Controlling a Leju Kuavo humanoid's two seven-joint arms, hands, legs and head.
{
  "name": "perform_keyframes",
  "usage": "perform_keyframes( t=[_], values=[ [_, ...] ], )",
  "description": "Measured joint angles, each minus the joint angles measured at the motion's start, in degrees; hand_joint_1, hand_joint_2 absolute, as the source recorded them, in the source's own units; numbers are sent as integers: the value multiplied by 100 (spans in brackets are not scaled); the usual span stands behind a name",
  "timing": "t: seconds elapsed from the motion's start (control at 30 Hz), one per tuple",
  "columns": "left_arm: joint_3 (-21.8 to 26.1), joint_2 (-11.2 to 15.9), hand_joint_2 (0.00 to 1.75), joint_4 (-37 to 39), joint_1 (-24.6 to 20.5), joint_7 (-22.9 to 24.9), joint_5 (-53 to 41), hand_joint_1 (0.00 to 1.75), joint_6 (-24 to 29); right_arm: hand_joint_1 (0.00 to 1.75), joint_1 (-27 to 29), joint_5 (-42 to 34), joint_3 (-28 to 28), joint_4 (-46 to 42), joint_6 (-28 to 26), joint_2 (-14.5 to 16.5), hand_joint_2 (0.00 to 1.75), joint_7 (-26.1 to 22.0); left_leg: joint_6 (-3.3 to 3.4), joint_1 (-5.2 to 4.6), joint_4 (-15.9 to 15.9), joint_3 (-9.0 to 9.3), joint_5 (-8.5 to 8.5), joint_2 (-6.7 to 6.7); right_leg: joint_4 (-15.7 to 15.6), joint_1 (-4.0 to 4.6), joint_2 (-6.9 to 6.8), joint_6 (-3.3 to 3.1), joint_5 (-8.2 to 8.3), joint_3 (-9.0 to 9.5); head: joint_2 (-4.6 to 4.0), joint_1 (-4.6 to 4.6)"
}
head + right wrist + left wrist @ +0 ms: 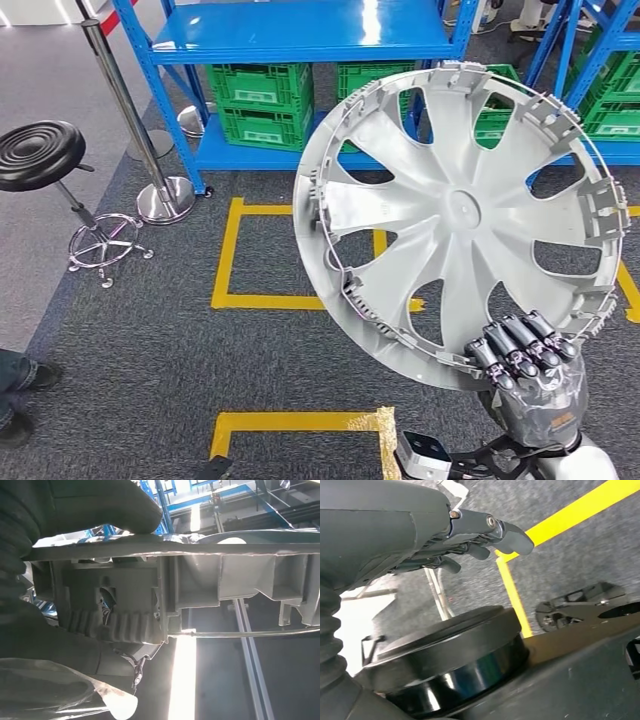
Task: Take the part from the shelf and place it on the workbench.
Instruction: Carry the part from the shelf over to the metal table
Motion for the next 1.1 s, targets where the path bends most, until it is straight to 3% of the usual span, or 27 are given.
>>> perform_keyframes(
  t=[0.07,0.13,0.17,0.3,0.53,0.67,0.73,0.77,0.83,0.87,0.9,0.93,1.03,1.1],
  values=[
    [0,15,175,1,15,10,5,0,-11,175,-5,-1,3,5,0,10,175,-2,123,-26,-703,403,265,-19,33,14,3,17,5,-46,0,11],
    [0,31,175,2,27,12,11,0,-20,175,-14,-1,12,11,0,25,175,-5,206,-67,-1032,546,320,-31,47,2,-2,65,23,-100,1,14],
    [0,31,175,2,30,14,14,0,-25,175,-17,-2,18,14,0,29,175,-7,201,-73,-1109,560,311,-27,62,4,-3,79,29,-126,1,12],
    [2,23,175,2,21,21,19,0,-34,175,-18,-2,34,22,0,34,175,-9,115,-67,-1226,545,260,-31,85,7,-15,65,45,-212,2,14],
    [2,2,175,2,13,38,40,0,-122,175,-34,-2,77,42,0,36,175,43,174,-86,-1217,524,290,-29,51,-9,-10,146,105,-217,0,16],
    [2,7,175,2,12,46,63,0,-169,175,-56,-2,102,66,0,36,175,80,299,-111,-1217,506,303,-29,1,-36,-16,258,150,-220,1,11],
    [3,2,175,2,9,52,70,0,-174,175,-71,-4,110,70,0,36,175,113,349,-70,-1341,550,354,-19,111,-32,1,289,69,-298,1,21],
    [4,0,175,2,6,56,72,0,-175,175,-82,-4,116,73,0,36,175,129,365,-47,-1391,569,382,-13,324,-37,13,305,-52,-416,1,28],
    [4,-1,175,2,2,69,71,0,-178,175,-99,-4,135,84,0,36,175,153,376,-29,-1415,570,398,-6,1073,-71,32,350,-399,-815,1,41],
    [4,-1,175,2,4,75,71,0,-179,175,-103,-4,146,94,0,36,175,164,367,-22,-1411,566,393,-5,1440,-92,32,380,-521,-1014,1,41],
    [4,-2,175,2,6,79,71,0,-179,175,-104,-3,159,107,0,36,175,178,351,-10,-1404,568,384,-5,1641,-116,31,411,-535,-1134,1,40],
    [4,-2,175,2,8,81,71,0,-180,175,-106,-3,171,120,0,36,175,193,325,8,-1389,571,370,-8,1616,-141,29,443,-434,-1143,0,39],
    [4,3,175,2,7,82,71,0,-180,175,-126,-2,190,146,0,36,175,216,183,73,-1254,563,273,-26,621,-212,19,535,111,-683,0,57],
    [4,13,175,2,6,83,71,0,-179,175,-137,-2,203,160,0,36,175,220,84,71,-1147,527,212,-33,254,-211,34,465,179,-485,1,66]
  ],
)
